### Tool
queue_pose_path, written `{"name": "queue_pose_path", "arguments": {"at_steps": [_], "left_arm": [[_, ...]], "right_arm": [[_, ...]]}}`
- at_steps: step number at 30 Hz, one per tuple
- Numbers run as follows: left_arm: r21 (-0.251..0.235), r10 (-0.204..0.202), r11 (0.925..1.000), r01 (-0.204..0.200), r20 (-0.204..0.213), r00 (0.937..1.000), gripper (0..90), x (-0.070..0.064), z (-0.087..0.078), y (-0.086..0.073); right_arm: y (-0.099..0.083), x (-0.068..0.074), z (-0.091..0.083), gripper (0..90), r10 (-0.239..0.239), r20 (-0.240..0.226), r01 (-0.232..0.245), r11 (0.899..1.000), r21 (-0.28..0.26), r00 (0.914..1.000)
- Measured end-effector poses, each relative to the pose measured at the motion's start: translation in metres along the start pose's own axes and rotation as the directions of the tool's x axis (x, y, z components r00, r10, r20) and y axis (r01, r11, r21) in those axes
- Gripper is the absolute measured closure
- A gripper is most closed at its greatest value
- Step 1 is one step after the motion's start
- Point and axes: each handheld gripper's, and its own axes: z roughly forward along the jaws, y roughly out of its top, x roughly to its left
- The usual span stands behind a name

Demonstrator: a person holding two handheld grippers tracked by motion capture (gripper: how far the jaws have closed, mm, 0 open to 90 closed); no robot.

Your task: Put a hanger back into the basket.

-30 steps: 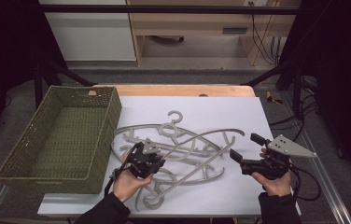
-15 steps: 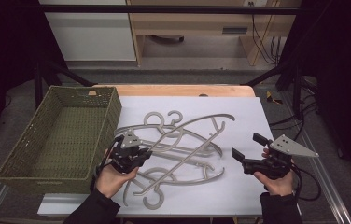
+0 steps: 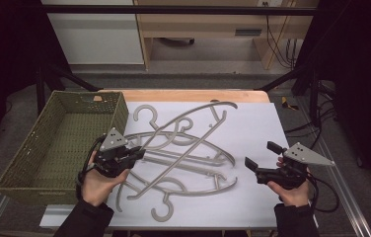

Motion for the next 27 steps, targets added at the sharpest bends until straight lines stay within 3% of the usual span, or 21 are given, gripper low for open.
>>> {"name": "queue_pose_path", "arguments": {"at_steps": [5,8,14,21,27], "left_arm": [[-0.034,0.008,0.9994,-0.009,-0.023,0.9997,81.9,0.009,-0.015,0.011],[-0.036,0.023,0.9990,-0.025,-0.057,0.9981,81.9,0.016,-0.025,0.020],[-0.036,0.029,0.9988,-0.032,-0.080,0.9963,81.9,0.036,-0.040,0.034],[0.000,0.030,0.9995,-0.030,-0.112,0.9932,81.9,0.061,-0.048,0.038],[-0.001,0.021,0.9998,-0.021,-0.158,0.9872,81.9,0.085,-0.058,0.038]], "right_arm": [[-0.001,0.001,0.001,4.5,-0.001,0.007,0.001,1.000,0.008,1.0000],[-0.001,0.001,0.002,4.3,0.000,0.008,0.000,1.000,0.012,1.0000],[-0.001,0.001,0.002,4.2,0.001,0.010,-0.001,1.000,0.012,1.0000],[-0.002,0.001,0.004,4.1,0.000,0.010,0.000,1.000,0.017,1.0000],[-0.003,0.001,0.005,4.1,-0.002,0.010,0.002,1.000,0.024,0.9999]]}}
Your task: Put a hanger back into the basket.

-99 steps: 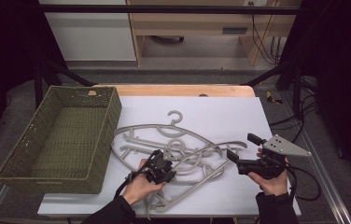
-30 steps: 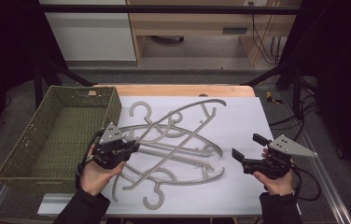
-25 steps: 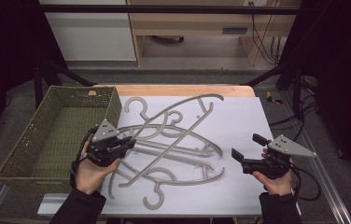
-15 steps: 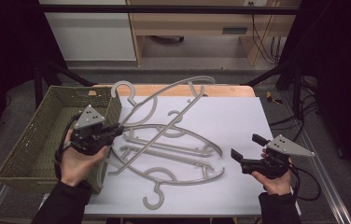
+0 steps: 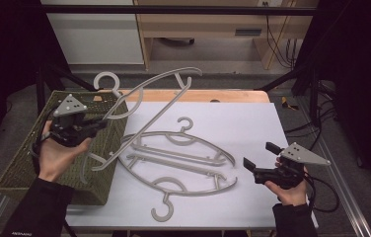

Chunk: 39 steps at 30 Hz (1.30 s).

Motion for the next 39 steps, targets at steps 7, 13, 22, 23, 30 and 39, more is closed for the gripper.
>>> {"name": "queue_pose_path", "arguments": {"at_steps": [7,13,22,23,30,39], "left_arm": [[0.019,0.004,0.9998,-0.003,-0.073,0.9973,81.9,0.032,-0.007,-0.005],[0.036,0.000,0.9993,0.004,-0.116,0.9932,81.9,0.057,-0.009,-0.017],[0.052,-0.005,0.9986,0.012,-0.143,0.9897,81.9,0.084,-0.010,-0.038],[0.057,-0.007,0.9983,0.015,-0.148,0.9890,81.9,0.088,-0.010,-0.041],[0.077,-0.010,0.9967,0.023,-0.166,0.9861,81.9,0.103,-0.014,-0.057],[0.106,-0.018,0.9936,0.041,-0.214,0.9767,81.9,0.121,-0.019,-0.075]], "right_arm": [[0.000,0.000,0.001,4.1,-0.002,-0.002,0.002,1.000,0.001,1.0000],[0.000,0.000,0.001,4.1,0.001,-0.002,-0.001,1.000,0.002,1.0000],[-0.001,-0.001,0.001,4.1,0.004,0.001,-0.004,1.000,0.004,1.0000],[-0.001,-0.001,0.001,4.1,0.005,0.000,-0.005,1.000,0.005,1.0000],[-0.001,-0.002,0.001,4.1,0.005,0.004,-0.005,1.000,0.007,1.0000],[-0.001,-0.003,0.001,4.1,0.009,0.006,-0.009,1.000,0.006,0.9999]]}}
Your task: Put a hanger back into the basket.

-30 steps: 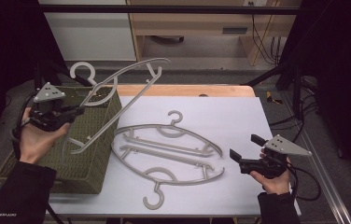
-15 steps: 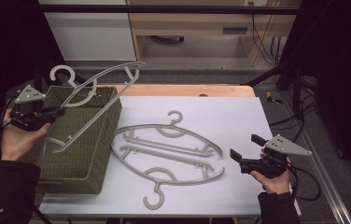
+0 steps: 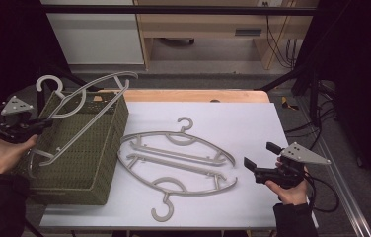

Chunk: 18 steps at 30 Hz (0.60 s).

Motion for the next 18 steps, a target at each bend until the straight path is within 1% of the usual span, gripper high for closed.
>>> {"name": "queue_pose_path", "arguments": {"at_steps": [6,10,14,18], "left_arm": [[0.039,0.009,0.9992,-0.008,-0.048,0.9988,81.9,0.009,0.003,-0.011],[0.055,0.005,0.9985,-0.001,-0.058,0.9983,81.9,0.013,0.004,-0.018],[0.079,0.015,0.9968,-0.009,-0.078,0.9969,81.9,0.016,0.007,-0.023],[0.101,0.025,0.9948,-0.017,-0.080,0.9965,81.9,0.017,0.010,-0.027]], "right_arm": [[0.000,0.000,0.000,4.1,0.000,0.003,0.000,1.000,-0.001,1.0000],[0.000,0.000,0.000,4.1,0.000,0.003,0.001,1.000,-0.002,1.0000],[0.000,-0.001,0.000,4.1,-0.002,0.002,0.002,1.000,0.000,1.0000],[0.000,-0.001,0.000,4.1,-0.002,0.004,0.002,1.000,0.001,1.0000]]}}
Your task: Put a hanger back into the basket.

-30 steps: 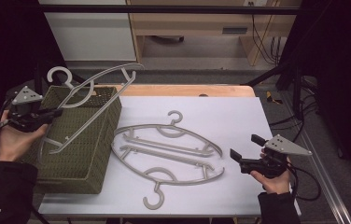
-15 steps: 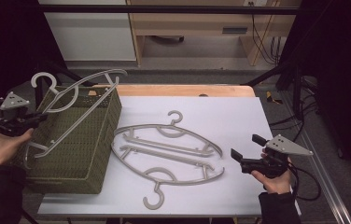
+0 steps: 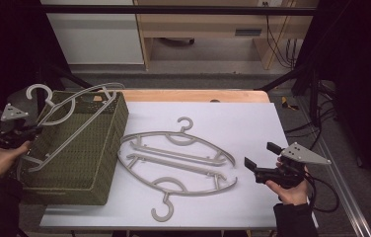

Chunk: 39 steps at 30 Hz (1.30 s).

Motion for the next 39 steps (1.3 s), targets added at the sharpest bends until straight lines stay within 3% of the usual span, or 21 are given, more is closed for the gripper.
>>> {"name": "queue_pose_path", "arguments": {"at_steps": [15,25,31,35,39], "left_arm": [[0.048,0.023,0.9986,-0.021,-0.031,0.9993,81.9,0.007,0.002,-0.018],[0.097,0.018,0.9951,-0.016,-0.014,0.9997,81.9,-0.007,0.024,-0.025],[0.147,0.000,0.9891,-0.001,0.003,1.0000,81.8,-0.016,0.041,-0.029],[0.207,-0.005,0.9784,0.003,0.010,0.9999,81.6,-0.022,0.052,-0.030],[0.212,-0.031,0.9768,0.029,0.008,0.9995,81.3,-0.020,0.055,-0.032]], "right_arm": [[0.000,0.000,0.000,4.1,0.000,0.003,0.000,1.000,-0.003,1.0000],[0.000,0.001,0.001,4.1,0.001,0.002,-0.001,1.000,0.002,1.0000],[0.000,0.001,0.000,4.1,0.002,0.000,-0.002,1.000,-0.002,1.0000],[0.001,0.002,0.000,4.1,-0.002,0.000,0.002,1.000,0.000,1.0000],[0.000,0.001,0.000,4.1,-0.001,0.003,0.001,1.000,-0.001,1.0000]]}}
